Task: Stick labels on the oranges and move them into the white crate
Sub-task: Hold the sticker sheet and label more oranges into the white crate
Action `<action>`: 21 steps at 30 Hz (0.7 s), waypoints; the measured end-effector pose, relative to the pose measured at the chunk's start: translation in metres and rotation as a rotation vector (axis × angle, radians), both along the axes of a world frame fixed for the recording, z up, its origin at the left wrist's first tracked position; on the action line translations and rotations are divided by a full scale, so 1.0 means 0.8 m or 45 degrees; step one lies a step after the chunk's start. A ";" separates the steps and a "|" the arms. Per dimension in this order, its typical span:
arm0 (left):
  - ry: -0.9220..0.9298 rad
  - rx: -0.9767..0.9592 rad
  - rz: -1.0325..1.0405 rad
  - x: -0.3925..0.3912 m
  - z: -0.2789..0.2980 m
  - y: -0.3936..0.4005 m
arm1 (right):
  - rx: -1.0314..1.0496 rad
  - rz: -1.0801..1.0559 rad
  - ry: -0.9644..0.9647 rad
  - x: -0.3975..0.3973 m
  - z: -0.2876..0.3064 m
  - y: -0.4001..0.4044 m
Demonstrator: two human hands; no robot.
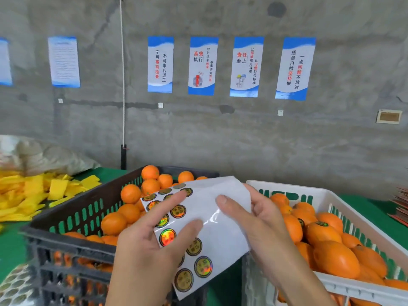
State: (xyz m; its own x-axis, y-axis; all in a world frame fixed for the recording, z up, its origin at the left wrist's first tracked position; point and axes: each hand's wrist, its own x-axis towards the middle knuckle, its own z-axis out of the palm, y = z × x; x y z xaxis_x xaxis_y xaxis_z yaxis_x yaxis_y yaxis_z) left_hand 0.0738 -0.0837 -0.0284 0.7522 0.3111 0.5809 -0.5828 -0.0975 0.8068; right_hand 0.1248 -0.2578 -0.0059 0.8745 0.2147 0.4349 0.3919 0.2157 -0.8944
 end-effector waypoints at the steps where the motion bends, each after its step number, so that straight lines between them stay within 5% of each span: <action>1: 0.011 0.005 0.027 -0.001 0.001 0.002 | 0.044 0.006 -0.010 -0.005 0.001 0.001; 13: 0.003 -0.326 -0.114 -0.020 0.023 0.021 | 0.108 -0.130 -0.188 -0.027 0.022 0.031; 21: -0.062 -0.463 0.055 -0.008 0.017 0.048 | -0.022 -0.097 -0.225 -0.020 0.030 0.058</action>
State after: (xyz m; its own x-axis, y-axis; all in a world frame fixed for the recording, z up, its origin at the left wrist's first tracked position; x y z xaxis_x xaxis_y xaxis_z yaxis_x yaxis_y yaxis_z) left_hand 0.0672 -0.0451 -0.0151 0.7081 0.5343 0.4616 -0.6230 0.1650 0.7646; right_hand 0.1088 -0.2117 0.0177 0.7986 0.1595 0.5803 0.5581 0.1645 -0.8133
